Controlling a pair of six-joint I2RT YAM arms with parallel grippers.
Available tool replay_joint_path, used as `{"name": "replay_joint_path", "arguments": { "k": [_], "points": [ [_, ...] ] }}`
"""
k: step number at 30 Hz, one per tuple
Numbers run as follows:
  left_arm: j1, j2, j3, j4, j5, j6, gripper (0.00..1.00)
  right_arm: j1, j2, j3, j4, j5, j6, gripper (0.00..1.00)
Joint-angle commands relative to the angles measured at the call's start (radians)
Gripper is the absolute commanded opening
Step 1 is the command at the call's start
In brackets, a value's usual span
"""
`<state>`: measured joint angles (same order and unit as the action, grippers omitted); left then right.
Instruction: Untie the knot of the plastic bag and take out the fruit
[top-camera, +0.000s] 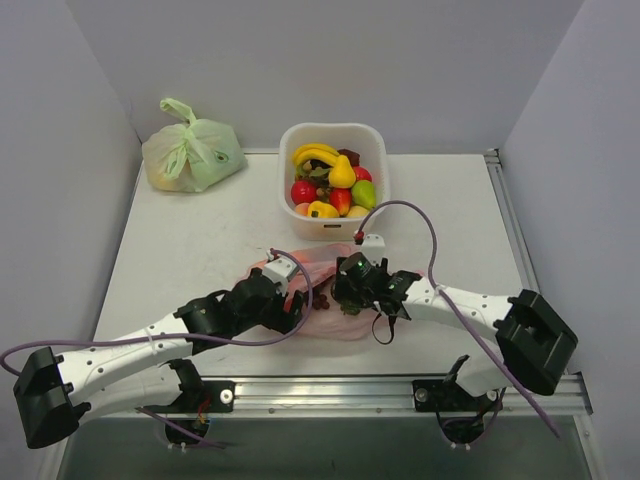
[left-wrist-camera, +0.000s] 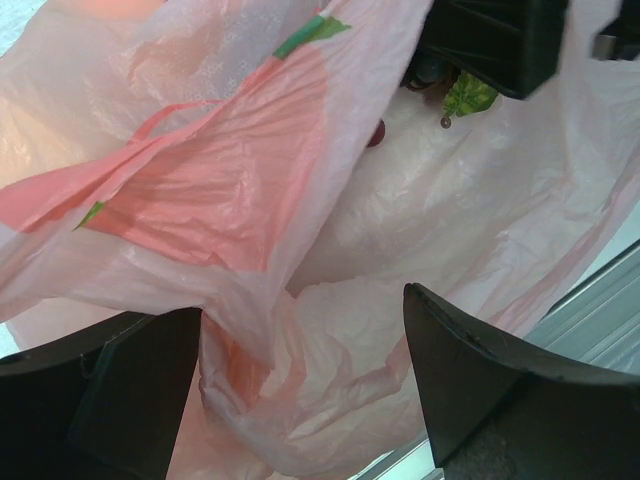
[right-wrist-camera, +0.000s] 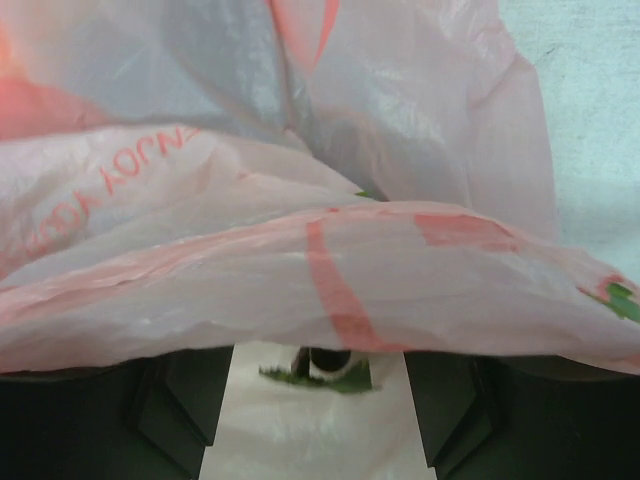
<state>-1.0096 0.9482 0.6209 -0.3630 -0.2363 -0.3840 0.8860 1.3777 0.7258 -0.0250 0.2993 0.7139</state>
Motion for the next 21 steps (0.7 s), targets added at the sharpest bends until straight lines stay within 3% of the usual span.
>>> {"name": "replay_joint_path", "arguments": {
  "k": [1,7,10,14,16,21],
  "points": [
    [-0.007,-0.011,0.002,0.007,-0.021,-0.003,0.89,-0.028,0.087,-0.005,0.137,0.086,0.07,0.64],
    [-0.011,-0.003,0.01,0.003,-0.035,0.01,0.89,-0.055,0.208,0.04,0.221,0.086,0.032,0.57],
    [-0.011,0.001,0.019,-0.004,-0.055,0.013,0.89,-0.065,0.236,0.066,0.218,0.1,0.01,0.42],
    [-0.012,0.014,0.037,-0.016,-0.102,0.01,0.89,-0.073,0.198,0.06,0.189,0.097,-0.03,0.09],
    [-0.011,0.027,0.045,-0.02,-0.127,0.005,0.89,-0.079,0.149,0.05,0.174,0.045,-0.077,0.01],
    [-0.011,0.067,0.079,-0.036,-0.217,-0.009,0.89,-0.088,0.005,0.041,0.122,-0.152,-0.25,0.0]
  ]
}}
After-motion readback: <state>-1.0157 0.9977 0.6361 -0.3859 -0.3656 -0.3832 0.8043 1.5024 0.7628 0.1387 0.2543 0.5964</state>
